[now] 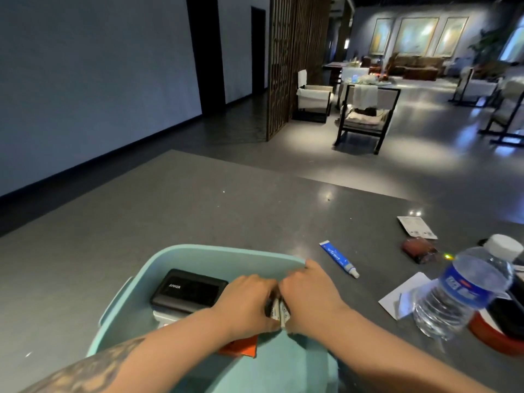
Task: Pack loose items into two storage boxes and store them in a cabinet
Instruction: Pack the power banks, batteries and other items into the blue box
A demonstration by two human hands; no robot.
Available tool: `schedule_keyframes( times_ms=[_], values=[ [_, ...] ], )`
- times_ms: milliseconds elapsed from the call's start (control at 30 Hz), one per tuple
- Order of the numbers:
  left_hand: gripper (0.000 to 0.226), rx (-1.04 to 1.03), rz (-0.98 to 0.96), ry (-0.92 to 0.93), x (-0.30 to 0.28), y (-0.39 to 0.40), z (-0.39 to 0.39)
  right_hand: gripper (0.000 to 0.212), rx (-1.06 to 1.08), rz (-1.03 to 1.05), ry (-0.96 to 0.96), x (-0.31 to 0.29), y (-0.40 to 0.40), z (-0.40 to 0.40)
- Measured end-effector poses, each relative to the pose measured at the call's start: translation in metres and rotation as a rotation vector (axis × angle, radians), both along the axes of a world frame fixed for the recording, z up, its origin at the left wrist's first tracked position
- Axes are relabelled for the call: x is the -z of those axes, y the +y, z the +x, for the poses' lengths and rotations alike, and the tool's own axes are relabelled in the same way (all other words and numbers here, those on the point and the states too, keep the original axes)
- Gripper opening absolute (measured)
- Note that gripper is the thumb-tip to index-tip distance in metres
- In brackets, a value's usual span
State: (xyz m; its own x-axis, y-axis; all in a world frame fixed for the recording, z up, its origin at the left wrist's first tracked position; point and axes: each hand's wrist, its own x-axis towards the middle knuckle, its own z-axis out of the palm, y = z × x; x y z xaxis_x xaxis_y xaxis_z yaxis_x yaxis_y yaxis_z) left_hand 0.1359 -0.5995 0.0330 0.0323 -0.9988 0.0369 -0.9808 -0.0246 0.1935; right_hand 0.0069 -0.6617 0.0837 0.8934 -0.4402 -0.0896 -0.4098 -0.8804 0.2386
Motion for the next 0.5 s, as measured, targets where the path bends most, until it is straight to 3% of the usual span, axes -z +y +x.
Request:
schedule_keyframes(
  times_ms=[133,300,400,500],
  values=[
    [0.031,-0.012,-0.045,0.030,-0.013,0.005,0.003,0.030,0.045,0.099,-0.296,0.002,-0.007,-0.018],
    [0.029,-0.046,-0.219,0.250,-0.039,0.023,0.001,0.024,0.177,0.326,-0.853,-0.004,-0.016,-0.064],
    [0.021,-0.030,-0.351,0.404,-0.060,0.025,-0.015,0.018,0.300,0.427,-0.967,0.005,-0.015,-0.096],
    [0.020,0.057,-0.365,0.403,-0.076,0.009,-0.036,0.027,0.431,0.484,-0.969,0.026,-0.016,-0.122]
  ],
)
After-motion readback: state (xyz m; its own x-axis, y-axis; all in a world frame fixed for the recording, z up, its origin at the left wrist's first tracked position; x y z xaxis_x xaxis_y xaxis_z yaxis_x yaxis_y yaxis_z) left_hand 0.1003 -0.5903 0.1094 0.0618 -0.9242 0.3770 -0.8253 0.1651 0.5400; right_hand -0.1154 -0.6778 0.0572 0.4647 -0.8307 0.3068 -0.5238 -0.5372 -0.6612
